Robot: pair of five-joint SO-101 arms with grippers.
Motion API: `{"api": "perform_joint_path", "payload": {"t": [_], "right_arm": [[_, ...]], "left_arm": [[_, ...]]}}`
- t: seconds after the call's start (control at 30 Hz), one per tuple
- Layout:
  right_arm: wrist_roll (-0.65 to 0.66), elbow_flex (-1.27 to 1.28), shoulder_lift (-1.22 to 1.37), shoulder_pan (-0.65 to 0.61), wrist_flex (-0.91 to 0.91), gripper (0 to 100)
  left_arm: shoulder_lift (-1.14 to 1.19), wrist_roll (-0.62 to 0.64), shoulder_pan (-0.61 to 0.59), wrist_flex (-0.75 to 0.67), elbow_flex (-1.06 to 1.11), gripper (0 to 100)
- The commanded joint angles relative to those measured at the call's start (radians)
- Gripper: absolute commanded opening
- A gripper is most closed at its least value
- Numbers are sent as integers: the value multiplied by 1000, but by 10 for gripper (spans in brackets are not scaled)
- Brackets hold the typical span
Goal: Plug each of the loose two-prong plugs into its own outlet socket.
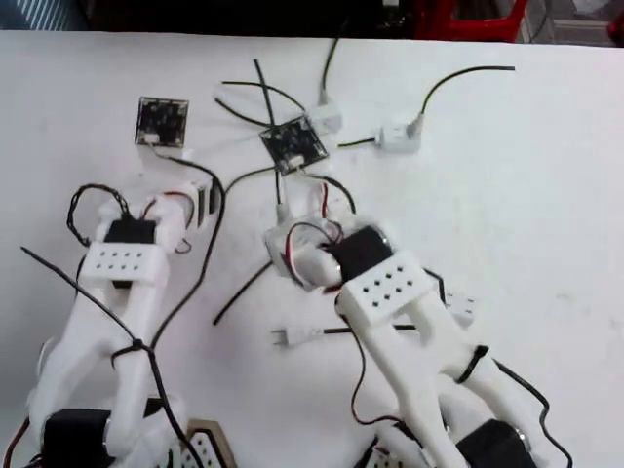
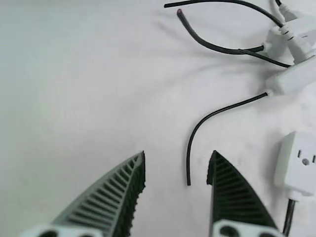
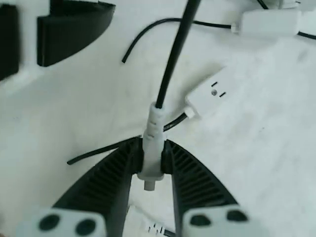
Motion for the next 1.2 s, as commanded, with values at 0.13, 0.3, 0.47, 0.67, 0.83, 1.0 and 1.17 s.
{"api": "perform_joint_path", "payload": {"t": [0.13,0.3,0.47,0.67,0.83,1.0,1.17], "right_arm": [[-38,124,-120,-10,-170,17],[-38,226,-220,-53,-206,17],[-34,284,-300,-71,-206,17],[-32,295,-308,-70,-206,17],[-32,296,-311,-70,-206,17],[-34,298,-311,-68,-202,17],[-34,310,-311,-38,-206,17]], "left_arm": [[-50,20,104,203,-163,211],[-54,17,170,209,-167,211],[-197,12,225,233,-133,211],[-433,2,337,235,12,212],[-513,-107,400,233,104,212],[-526,-107,360,227,112,212],[-519,-55,245,187,117,212]]}}
